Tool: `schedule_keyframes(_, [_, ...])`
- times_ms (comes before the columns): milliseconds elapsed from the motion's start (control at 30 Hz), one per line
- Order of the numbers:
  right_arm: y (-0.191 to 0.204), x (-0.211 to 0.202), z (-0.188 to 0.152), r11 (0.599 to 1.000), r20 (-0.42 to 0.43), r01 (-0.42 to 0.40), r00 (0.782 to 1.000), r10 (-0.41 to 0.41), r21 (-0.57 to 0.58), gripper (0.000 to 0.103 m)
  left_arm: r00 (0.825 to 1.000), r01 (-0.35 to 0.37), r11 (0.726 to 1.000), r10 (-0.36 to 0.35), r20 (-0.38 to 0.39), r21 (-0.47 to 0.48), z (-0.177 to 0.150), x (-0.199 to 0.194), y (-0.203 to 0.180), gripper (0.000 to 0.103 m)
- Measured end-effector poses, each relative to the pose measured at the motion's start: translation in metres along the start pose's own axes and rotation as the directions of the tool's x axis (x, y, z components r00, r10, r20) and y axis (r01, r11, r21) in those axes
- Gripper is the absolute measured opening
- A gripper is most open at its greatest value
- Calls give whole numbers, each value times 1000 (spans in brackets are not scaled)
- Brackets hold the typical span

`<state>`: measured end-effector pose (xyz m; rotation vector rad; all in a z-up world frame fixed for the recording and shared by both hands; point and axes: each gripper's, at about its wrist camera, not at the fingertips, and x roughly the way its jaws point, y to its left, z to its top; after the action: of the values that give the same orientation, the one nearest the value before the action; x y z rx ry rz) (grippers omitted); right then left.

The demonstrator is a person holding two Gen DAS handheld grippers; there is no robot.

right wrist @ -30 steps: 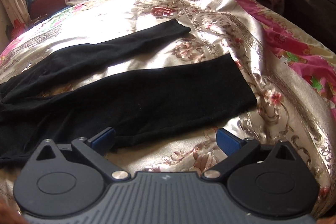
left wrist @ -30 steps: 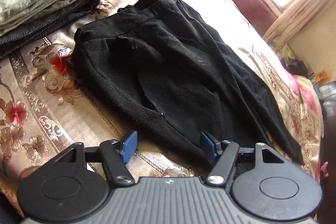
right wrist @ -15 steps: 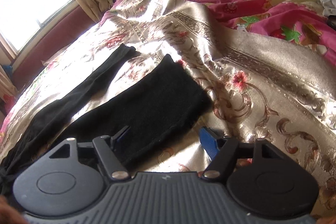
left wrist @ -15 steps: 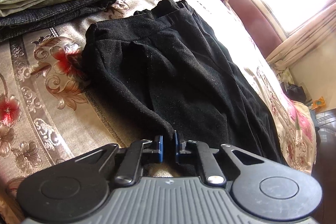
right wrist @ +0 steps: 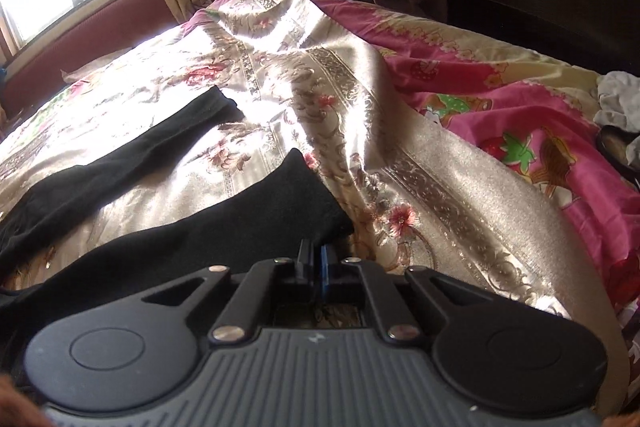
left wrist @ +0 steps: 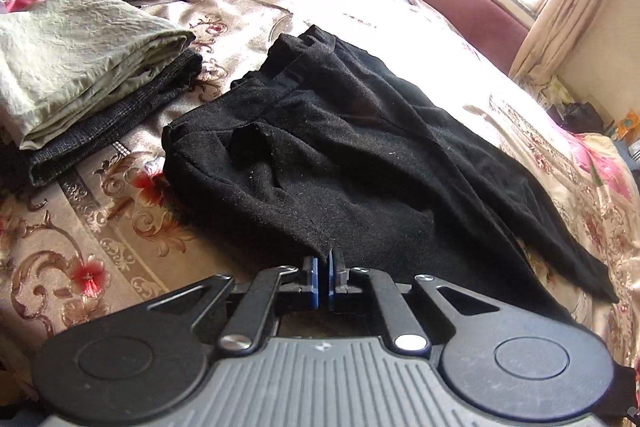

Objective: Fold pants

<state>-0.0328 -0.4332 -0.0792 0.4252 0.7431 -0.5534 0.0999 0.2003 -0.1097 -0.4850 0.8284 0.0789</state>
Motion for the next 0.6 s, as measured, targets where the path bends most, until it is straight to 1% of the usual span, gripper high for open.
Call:
schedule_keyframes(67, [-2, 7, -10, 1000, -18, 19, 1000, -19, -11, 2, 999, -17, 1000, 17, -40, 1, -8, 7, 7, 21])
schedule_keyframes(167, [-2, 12, -20, 999, -18, 30, 999, -30, -33, 3, 997, -16, 1000, 15, -70, -14, -14, 13, 15, 22])
schedule_keyframes(200, [-2, 10, -19, 999, -17, 28, 999, -29, -36, 4, 997, -16, 1000, 15, -75, -12, -13, 11, 15, 23])
schedule_keyframes(233, [-2, 8, -17, 999, -22, 19, 1000, -20, -32, 6, 996, -28, 1000, 27, -87, -3, -12, 9, 13, 28])
schedule_keyframes(300, [-5, 0, -7, 1000, -32, 6, 999, -6, -5, 26, 993, -61, 998, 64, -98, 33, -10, 1, 4, 33])
schedule_keyframes(333, [-6, -4, -1, 1000, -16, 1, 1000, -1, 3, 33, 991, -83, 994, 90, -97, 68, -11, -7, -4, 39])
schedule_keyframes(367, [-7, -10, 7, 1000, 10, -14, 1000, 14, 9, 46, 991, -90, 991, 99, -89, 100, -12, -13, -12, 47])
schedule_keyframes(400, [-8, -13, 15, 999, 23, -33, 999, 32, 16, 56, 991, -94, 986, 105, -79, 136, -13, -19, -21, 52])
schedule_keyframes(433, [-8, -14, 23, 998, 28, -57, 998, 57, 26, 60, 990, -105, 978, 120, -70, 181, -15, -24, -34, 61])
schedule_keyframes(467, [-7, -12, 34, 995, 32, -91, 995, 90, 43, 62, 991, -104, 970, 120, -62, 222, -16, -27, -46, 66])
schedule_keyframes(500, [-6, -9, 43, 991, 34, -123, 992, 121, 60, 62, 993, -89, 962, 107, -56, 258, -17, -29, -58, 67])
schedule_keyframes(600, [4, 11, 67, 977, 30, -193, 981, 191, 91, 62, 998, -4, 935, 27, -62, 356, -12, -25, -103, 73])
